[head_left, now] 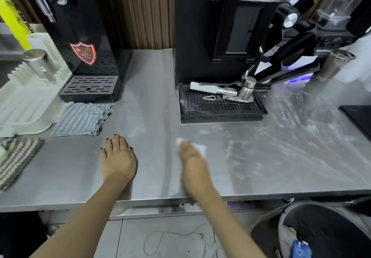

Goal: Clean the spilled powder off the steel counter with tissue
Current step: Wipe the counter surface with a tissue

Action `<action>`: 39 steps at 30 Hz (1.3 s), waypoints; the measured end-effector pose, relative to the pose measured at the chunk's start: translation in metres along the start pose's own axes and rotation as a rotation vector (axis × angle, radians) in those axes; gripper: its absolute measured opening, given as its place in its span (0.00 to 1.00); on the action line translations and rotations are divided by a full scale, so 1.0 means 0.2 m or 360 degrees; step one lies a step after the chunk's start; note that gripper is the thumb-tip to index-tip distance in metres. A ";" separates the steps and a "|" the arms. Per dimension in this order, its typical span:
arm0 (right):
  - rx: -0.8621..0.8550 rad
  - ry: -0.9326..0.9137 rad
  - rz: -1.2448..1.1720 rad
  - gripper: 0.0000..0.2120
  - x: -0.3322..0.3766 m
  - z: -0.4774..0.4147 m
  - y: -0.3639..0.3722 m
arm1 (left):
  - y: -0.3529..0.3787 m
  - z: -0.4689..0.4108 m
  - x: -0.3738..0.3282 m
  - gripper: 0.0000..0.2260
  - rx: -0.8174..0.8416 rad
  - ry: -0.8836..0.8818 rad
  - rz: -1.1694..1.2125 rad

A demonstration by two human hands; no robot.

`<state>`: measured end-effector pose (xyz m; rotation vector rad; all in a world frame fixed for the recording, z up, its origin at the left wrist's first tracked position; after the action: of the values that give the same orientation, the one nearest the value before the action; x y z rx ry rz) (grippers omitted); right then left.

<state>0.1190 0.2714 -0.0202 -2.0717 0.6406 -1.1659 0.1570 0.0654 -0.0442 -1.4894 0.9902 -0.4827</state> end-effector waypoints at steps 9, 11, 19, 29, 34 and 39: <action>-0.0061 -0.0083 0.0166 0.22 -0.16 0.16 -0.03 | 0.06 0.07 -0.29 0.25 0.0101 0.0321 -0.0085; -0.0164 0.0097 0.0183 0.21 -0.36 0.13 -0.17 | 0.08 0.07 -0.32 0.25 0.0123 0.0377 -0.0092; -0.0080 0.0251 0.0063 0.18 -0.39 -0.07 -0.23 | 0.10 0.05 -0.32 0.24 0.0106 0.0457 -0.0056; -0.0014 0.0052 0.0030 0.28 -0.46 0.12 -0.24 | 0.09 0.05 -0.32 0.24 0.0117 0.0435 -0.0034; -0.0248 0.0518 -0.0021 0.21 -0.74 0.06 -0.51 | 0.08 0.04 -0.35 0.22 0.0085 0.0263 0.0003; 0.0281 -0.0240 0.0068 0.29 -0.37 0.29 -0.21 | 0.12 0.10 -0.62 0.20 0.0109 0.0268 0.0062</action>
<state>0.1378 0.3683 -0.0522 -1.9646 0.4896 -0.9942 0.0967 0.1789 -0.0391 -1.3825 1.1209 -0.6159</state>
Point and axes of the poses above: each hand's wrist, its own z-axis away from the middle knuckle, its own y-axis out of the palm, x = y × z, the point moved 6 cm from there along -z, towards the middle knuckle, and after that the axes turned 12 degrees about -x, right-handed, at the moved point
